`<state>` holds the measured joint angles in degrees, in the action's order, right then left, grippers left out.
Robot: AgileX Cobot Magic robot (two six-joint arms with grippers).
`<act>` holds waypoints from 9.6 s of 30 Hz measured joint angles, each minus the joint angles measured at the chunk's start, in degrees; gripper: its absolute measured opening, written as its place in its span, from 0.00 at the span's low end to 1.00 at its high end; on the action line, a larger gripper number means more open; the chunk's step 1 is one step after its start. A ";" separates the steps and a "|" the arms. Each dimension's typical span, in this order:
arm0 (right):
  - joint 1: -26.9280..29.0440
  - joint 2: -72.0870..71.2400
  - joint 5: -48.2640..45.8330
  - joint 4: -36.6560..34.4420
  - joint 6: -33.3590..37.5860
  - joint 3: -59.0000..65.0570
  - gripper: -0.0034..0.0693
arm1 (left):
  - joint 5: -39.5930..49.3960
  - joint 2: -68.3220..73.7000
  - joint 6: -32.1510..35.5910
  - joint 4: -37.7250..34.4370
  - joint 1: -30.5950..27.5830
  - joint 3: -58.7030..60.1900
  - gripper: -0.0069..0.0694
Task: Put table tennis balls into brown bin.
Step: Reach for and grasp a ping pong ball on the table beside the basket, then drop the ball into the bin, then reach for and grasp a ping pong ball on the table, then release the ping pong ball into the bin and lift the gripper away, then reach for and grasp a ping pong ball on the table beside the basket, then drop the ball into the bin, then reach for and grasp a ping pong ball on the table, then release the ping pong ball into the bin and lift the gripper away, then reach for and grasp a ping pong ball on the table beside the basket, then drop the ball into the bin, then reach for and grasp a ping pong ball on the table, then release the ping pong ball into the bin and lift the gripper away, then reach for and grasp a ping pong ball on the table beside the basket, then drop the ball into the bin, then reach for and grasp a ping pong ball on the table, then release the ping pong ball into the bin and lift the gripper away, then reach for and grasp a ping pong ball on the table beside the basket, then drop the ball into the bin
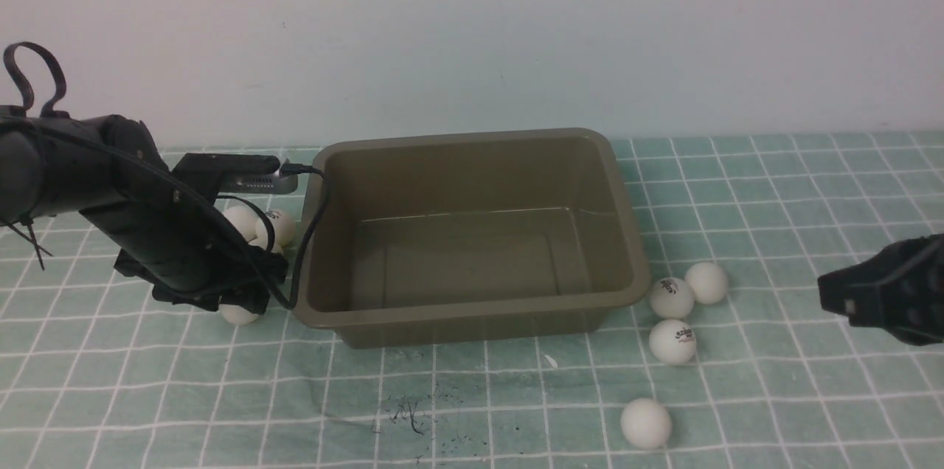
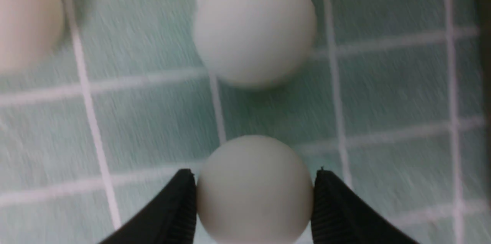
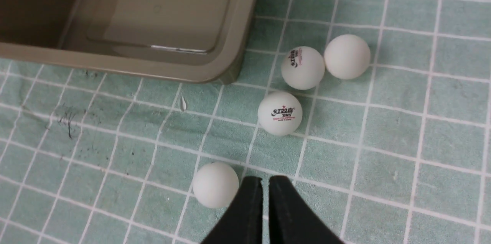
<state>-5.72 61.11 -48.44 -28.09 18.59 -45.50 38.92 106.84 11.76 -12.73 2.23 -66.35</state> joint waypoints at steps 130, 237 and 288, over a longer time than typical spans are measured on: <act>-12.83 41.06 -9.66 11.35 -7.71 -48.03 0.81 | 13.50 22.43 4.16 -2.11 -7.93 -35.65 0.55; -8.74 42.07 -6.61 4.04 -5.92 -38.76 0.54 | 31.49 12.77 4.55 0.84 -8.40 -43.97 0.10; -0.51 -30.27 23.57 17.48 -14.25 9.73 0.03 | 26.38 16.70 5.66 -3.86 13.66 -44.42 0.78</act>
<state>-6.23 30.84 -24.86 -10.61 4.34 -35.77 65.30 123.54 17.42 -16.59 15.89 -110.77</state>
